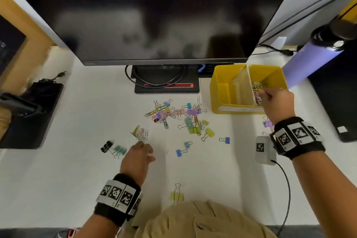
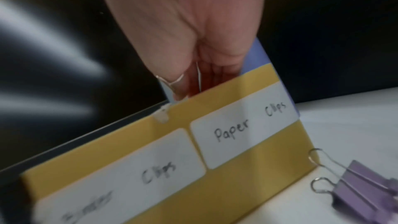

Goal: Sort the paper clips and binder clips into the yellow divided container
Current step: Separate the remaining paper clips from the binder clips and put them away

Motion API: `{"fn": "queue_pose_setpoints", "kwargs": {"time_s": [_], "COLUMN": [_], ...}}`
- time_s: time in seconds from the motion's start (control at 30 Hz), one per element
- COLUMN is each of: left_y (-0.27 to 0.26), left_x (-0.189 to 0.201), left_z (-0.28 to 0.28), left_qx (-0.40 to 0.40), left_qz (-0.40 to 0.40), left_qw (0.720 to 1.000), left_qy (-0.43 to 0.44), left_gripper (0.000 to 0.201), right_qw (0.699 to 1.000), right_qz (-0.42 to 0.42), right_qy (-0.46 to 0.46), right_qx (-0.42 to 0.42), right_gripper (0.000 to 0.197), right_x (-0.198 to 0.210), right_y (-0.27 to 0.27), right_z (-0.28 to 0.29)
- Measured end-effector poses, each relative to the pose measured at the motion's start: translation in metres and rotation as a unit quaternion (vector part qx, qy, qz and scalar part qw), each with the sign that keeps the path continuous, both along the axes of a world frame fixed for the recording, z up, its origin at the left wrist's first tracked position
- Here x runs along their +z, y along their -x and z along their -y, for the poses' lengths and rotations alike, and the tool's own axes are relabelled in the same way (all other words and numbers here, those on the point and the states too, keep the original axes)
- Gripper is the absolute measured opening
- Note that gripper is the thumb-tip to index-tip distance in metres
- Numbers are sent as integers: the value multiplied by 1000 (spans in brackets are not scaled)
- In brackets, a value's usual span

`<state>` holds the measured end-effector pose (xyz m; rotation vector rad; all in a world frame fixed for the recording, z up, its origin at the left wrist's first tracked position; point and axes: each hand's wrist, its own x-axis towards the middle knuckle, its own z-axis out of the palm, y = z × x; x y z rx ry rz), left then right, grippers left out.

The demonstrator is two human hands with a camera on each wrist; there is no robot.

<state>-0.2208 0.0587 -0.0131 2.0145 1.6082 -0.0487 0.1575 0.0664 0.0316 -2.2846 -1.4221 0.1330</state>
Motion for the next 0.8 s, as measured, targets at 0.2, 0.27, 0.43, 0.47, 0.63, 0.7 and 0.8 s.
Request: {"fn": "queue_pose_setpoints", "kwargs": {"time_s": [0.2, 0.27, 0.43, 0.47, 0.63, 0.7, 0.8], "left_y": [20, 19, 17, 19, 34, 41, 49], "left_x": [14, 18, 12, 11, 6, 5, 5], "left_z": [1, -5, -16, -16, -12, -10, -9], "left_qx": [49, 65, 67, 63, 58, 59, 60], "left_qz": [-29, -9, 2, -1, 13, 16, 15], "left_qw": [998, 996, 996, 996, 997, 997, 998], "left_qy": [-27, -65, -67, -62, -57, -43, -10], "left_gripper": [23, 20, 21, 21, 13, 10, 10], "right_qw": [974, 945, 806, 787, 780, 796, 806], "right_qz": [-57, -109, -18, 8, 105, 106, 78], "right_qy": [-83, 19, 225, 240, 180, 178, 177], "right_qx": [204, 308, 547, 569, 589, 568, 559], "right_gripper": [12, 18, 37, 39, 39, 37, 26], "right_x": [-3, -19, -58, -61, -62, -64, -62], "right_y": [82, 114, 175, 181, 167, 153, 139], "right_z": [15, 23, 37, 37, 47, 53, 58]}}
